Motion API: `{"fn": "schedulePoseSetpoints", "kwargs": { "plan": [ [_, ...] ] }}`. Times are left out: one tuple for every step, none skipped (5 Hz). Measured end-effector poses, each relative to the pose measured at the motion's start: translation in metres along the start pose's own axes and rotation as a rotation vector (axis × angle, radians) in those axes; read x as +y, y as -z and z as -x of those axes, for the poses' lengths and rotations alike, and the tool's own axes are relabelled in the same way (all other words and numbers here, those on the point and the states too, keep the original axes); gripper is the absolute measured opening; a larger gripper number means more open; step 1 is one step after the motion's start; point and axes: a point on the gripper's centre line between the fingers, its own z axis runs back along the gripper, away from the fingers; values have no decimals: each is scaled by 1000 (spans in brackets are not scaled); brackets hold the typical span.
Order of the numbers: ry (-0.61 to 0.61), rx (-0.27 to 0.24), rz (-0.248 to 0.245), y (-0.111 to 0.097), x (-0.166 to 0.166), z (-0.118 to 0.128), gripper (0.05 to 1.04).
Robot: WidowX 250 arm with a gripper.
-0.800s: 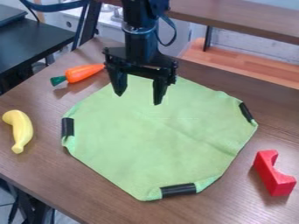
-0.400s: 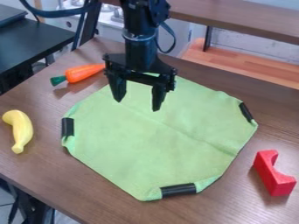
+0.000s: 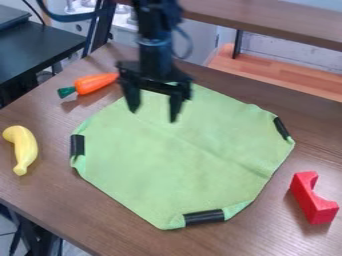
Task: Move the carrot from upper left of the table to bottom right on the cloth
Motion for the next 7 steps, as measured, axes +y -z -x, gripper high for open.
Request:
{"fn": "schedulePoseSetpoints", "kwargs": {
  "plan": [
    [20,51,-15,7,39,-21,1001],
    [48,36,-50,2,74,-35,1001],
    [126,68,-39,7,92,-43,1001],
    [243,34,-32,14,108,-54,1001],
    [288,10,2,31,117,-66,1001],
    [313,-44,-1,37,124,-80,1001],
    [318,-97,-1,37,136,-90,1001]
  ]
}}
